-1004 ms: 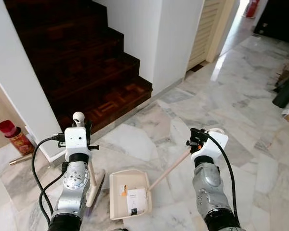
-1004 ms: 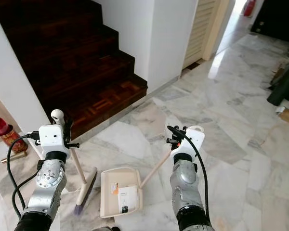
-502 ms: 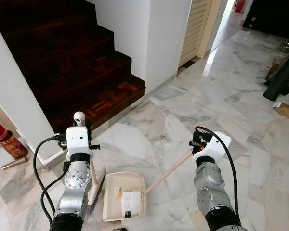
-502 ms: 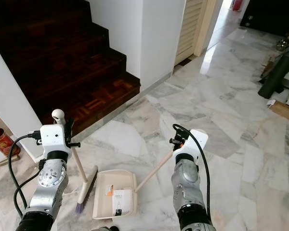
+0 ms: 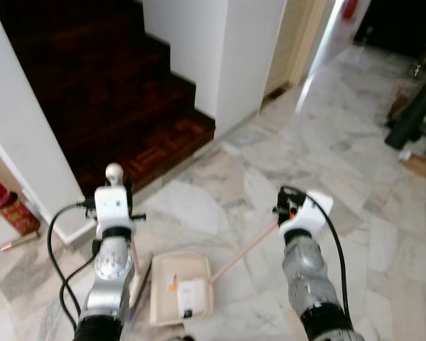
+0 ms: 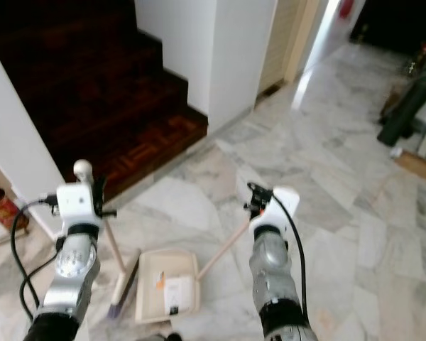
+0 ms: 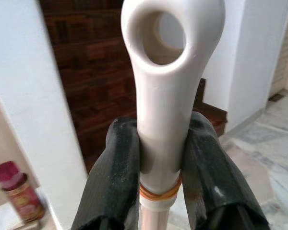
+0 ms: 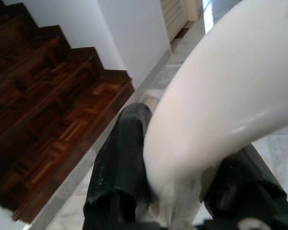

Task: Sweep floor

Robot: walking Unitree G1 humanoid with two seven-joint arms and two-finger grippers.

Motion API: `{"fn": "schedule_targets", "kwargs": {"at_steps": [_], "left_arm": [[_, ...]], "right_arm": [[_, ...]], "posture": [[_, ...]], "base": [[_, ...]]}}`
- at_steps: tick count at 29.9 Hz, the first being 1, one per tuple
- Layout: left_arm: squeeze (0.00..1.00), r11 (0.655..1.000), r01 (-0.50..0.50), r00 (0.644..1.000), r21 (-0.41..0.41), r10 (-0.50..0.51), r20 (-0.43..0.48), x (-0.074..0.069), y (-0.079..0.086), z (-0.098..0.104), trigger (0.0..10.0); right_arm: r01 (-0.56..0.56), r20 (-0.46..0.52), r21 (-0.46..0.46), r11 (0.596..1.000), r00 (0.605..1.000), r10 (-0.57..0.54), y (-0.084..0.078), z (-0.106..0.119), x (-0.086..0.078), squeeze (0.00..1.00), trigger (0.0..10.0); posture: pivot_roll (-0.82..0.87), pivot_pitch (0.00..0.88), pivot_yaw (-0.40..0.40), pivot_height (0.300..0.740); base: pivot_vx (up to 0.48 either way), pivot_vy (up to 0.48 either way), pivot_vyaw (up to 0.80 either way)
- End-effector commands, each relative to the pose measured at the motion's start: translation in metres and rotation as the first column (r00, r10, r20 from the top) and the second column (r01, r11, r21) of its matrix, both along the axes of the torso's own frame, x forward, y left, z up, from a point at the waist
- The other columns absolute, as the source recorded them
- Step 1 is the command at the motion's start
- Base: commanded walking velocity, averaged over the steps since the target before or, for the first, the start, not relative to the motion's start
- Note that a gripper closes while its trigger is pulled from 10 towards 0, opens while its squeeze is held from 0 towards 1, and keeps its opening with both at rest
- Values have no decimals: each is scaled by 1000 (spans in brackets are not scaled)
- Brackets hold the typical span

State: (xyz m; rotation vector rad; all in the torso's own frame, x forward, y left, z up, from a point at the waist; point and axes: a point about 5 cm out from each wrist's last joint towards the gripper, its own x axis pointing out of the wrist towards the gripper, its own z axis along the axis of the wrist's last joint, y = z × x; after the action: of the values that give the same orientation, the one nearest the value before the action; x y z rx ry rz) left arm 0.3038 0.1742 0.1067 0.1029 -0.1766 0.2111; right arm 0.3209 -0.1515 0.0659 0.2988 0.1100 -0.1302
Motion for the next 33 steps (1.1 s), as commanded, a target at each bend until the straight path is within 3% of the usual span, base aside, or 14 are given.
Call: {"fn": "schedule_targets", "kwargs": {"at_steps": [1, 33], "left_arm": [[0, 1000, 4, 998, 9, -4, 57, 2, -1, 13, 10000], [0, 999, 41, 998, 28, -43, 54, 3, -5, 14, 10000]], "right_arm": [[5, 67, -4, 1000, 998, -5, 0, 14, 5, 0, 10000], [0, 64, 7, 1000, 998, 0, 2, 8, 1, 0, 10000]], "posture": [[103, 0, -31, 740], [100, 0, -6, 740]], "base": [[0, 0, 800], [0, 0, 800]]}}
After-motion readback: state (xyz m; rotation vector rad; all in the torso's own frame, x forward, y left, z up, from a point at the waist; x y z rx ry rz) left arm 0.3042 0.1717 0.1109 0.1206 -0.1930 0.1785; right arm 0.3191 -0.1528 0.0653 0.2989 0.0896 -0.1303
